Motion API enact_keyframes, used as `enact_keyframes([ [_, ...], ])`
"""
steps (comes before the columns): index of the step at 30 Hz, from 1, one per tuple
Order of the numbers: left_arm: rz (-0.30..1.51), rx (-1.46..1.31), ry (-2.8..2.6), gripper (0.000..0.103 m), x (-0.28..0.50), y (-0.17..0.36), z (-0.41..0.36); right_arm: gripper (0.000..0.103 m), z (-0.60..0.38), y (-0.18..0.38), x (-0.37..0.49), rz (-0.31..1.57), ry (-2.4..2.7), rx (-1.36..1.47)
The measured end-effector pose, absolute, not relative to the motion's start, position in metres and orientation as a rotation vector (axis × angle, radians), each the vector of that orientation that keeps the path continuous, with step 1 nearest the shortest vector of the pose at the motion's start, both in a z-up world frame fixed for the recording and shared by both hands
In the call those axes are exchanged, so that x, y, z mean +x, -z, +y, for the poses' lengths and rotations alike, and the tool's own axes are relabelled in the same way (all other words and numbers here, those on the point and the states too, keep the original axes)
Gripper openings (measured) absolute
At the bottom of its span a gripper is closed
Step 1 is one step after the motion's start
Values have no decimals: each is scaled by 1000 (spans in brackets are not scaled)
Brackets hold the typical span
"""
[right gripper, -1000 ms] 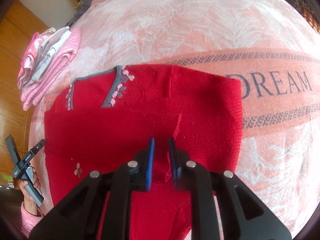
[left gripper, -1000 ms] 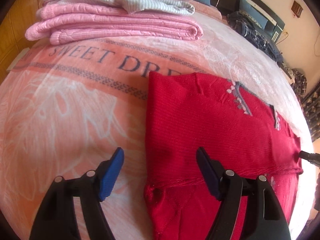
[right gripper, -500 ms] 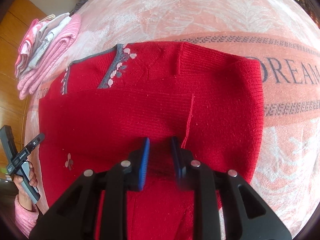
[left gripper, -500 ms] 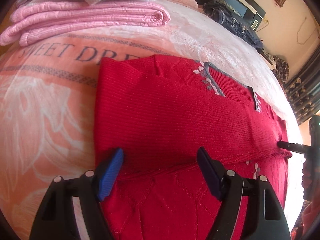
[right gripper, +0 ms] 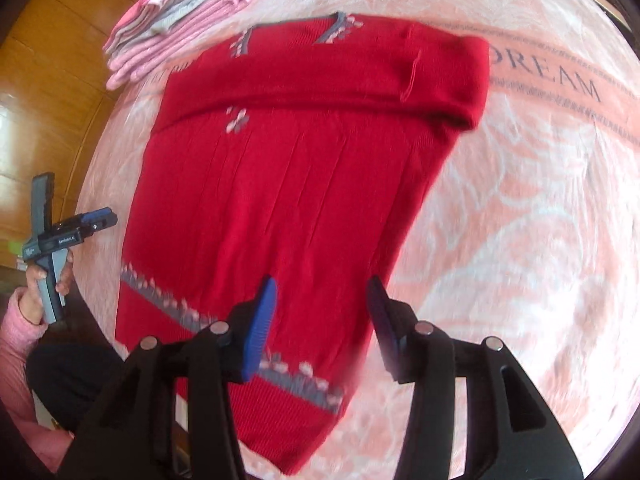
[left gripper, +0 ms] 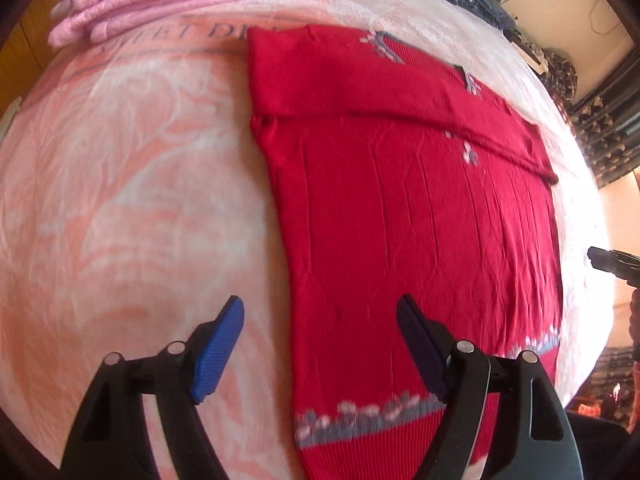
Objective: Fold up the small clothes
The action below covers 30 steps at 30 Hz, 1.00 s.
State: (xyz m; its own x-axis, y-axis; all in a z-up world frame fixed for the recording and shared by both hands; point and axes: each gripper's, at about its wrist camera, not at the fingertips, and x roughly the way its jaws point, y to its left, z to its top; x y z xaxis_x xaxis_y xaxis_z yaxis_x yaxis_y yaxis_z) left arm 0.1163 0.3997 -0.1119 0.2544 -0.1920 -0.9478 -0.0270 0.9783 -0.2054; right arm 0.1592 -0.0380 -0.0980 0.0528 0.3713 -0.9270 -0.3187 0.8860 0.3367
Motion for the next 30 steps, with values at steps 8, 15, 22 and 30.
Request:
enact_keyframes([
  [8,1557,-276,192,79,34,146,402,47,-51,134,47,1606,-543,81],
  [15,1620,-375,228,82,12,168,402,47,-58,159,27,1682,-515,125],
  [22,1607,-383,271,78,7,169,397,46,-53,174,27,1690,-545,153],
  [30,1609,-364,249,43,10,173,390,6,-45,174,26,1651,-629,174],
])
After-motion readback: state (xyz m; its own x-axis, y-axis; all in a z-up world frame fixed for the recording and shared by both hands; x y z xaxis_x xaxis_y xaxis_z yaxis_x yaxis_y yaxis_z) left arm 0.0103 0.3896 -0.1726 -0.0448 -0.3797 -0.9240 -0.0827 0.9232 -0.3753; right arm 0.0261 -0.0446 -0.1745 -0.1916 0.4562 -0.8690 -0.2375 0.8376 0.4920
